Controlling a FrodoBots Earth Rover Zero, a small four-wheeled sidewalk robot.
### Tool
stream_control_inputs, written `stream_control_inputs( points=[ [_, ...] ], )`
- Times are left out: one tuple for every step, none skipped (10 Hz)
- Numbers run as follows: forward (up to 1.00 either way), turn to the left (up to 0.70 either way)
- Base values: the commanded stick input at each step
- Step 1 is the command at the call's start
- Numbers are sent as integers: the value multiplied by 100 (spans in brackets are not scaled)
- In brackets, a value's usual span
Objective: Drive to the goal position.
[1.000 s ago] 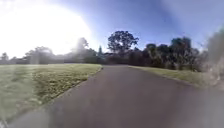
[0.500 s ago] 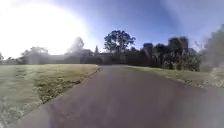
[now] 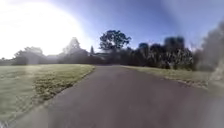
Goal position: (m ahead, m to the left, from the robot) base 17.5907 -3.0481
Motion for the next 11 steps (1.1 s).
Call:
stream_control_inputs(
  points=[
    [70,-35],
    [70,-35],
    [70,-35],
    [70,-35],
    [70,0],
    [70,0],
    [70,0],
    [70,0],
    [70,0],
    [70,0],
    [70,0]
  ],
)
